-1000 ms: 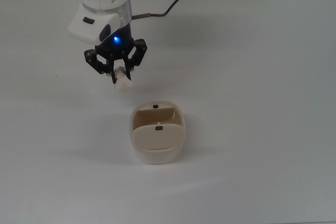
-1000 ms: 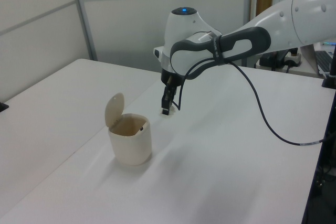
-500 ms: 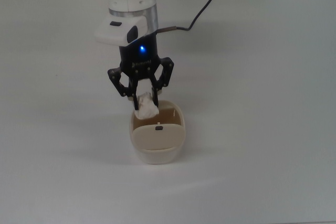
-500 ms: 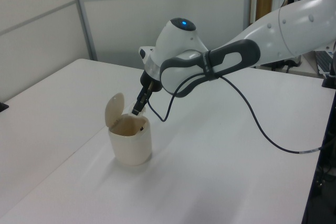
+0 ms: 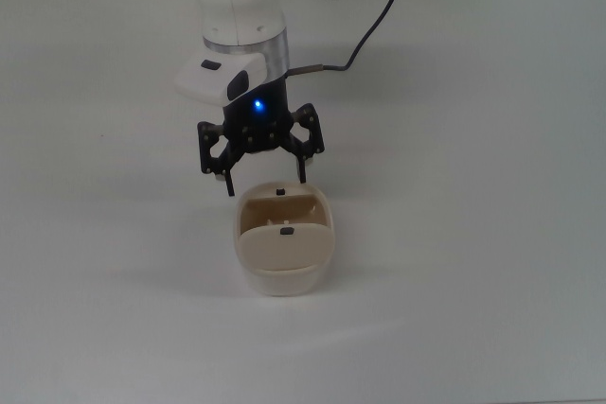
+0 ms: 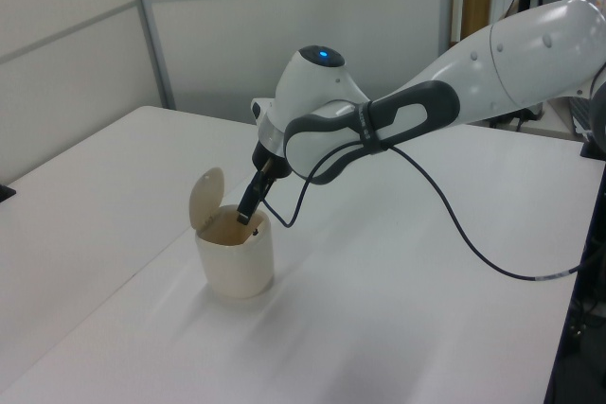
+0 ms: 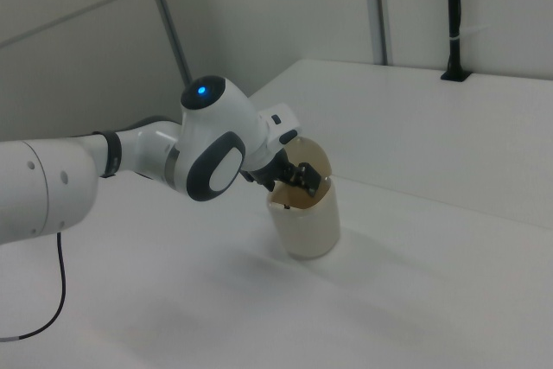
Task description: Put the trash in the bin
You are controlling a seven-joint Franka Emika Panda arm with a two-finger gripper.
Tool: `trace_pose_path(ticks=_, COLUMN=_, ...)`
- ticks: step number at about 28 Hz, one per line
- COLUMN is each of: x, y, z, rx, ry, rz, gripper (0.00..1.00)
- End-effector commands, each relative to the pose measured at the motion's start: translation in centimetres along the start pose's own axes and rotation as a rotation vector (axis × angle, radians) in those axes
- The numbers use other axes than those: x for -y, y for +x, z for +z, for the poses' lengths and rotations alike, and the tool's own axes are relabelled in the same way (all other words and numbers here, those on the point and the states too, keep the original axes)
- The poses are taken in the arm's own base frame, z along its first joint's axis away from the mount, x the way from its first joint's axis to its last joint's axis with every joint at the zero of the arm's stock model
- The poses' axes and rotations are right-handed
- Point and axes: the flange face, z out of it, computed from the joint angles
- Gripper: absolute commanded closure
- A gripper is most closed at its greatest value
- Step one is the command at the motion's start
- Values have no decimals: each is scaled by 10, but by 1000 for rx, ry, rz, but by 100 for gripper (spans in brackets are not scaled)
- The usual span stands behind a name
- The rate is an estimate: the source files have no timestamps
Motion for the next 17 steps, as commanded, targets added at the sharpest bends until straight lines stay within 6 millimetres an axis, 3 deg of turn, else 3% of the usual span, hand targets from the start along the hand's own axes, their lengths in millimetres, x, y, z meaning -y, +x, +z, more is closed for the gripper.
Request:
trace_pose_path(ticks=1, x=-2, y=-3, z=-35, rx=134, ry=38, rz=21, gripper=0)
trace_pose_path(ticks=4, x=-5, y=-7, z=-51, rx=211, ry=39, rz=8, gripper=0)
trace_pose_path(ticks=11, x=-26, y=-12, z=-112, rx=392, ry=39, rz=21, gripper=0)
trace_pose_path(ticks=17, x=-32, y=-25, z=-160, rx=455, ry=34, rz=62, gripper=0)
